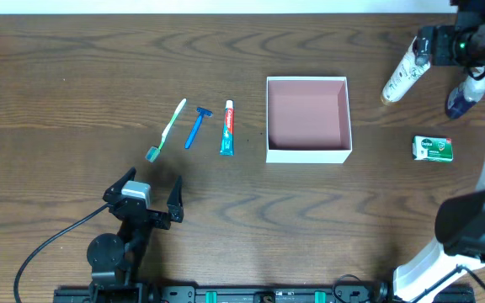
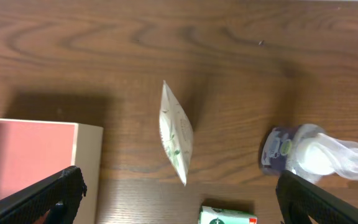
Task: Pack container
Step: 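Move the right gripper to the white Pantene tube and grasp it, then lift the Pantene tube and carry it over the box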
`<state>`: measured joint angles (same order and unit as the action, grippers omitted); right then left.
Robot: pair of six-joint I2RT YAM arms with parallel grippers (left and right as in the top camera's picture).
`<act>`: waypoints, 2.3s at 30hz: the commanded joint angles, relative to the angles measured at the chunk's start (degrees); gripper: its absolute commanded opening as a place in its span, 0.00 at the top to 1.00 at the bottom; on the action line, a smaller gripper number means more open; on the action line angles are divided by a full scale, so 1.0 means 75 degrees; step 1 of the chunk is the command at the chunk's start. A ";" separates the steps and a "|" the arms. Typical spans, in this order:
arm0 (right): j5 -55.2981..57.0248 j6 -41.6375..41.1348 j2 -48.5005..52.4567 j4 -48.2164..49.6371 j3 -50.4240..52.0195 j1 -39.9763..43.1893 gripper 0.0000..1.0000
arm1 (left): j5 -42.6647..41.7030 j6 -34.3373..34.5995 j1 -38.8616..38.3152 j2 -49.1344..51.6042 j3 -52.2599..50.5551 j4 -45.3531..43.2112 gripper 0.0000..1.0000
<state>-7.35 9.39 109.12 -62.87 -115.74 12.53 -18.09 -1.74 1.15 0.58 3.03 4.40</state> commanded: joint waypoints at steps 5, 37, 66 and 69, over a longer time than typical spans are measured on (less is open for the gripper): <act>0.0122 0.0189 0.0863 0.0041 -0.0157 0.0038 0.01 | -0.0099 -0.0020 0.0047 -0.0038 -0.0224 0.0082 0.02; -0.0699 0.0015 0.1524 0.0268 -0.0420 0.0029 0.99 | -0.0099 -0.0020 0.0047 -0.0038 -0.0224 0.0082 0.02; -0.1504 -0.0685 -0.2066 -0.2101 -0.1964 -0.2865 0.99 | -0.0099 -0.0020 0.0047 -0.0038 -0.0224 0.0082 0.02; -0.1128 -0.0822 -0.1816 -0.2113 -0.1839 -0.3363 0.99 | -0.0099 -0.0020 0.0047 -0.0038 -0.0224 0.0082 0.02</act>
<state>-19.77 4.73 93.45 -79.07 -130.39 -10.11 -18.09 -1.72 1.15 0.60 3.03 4.40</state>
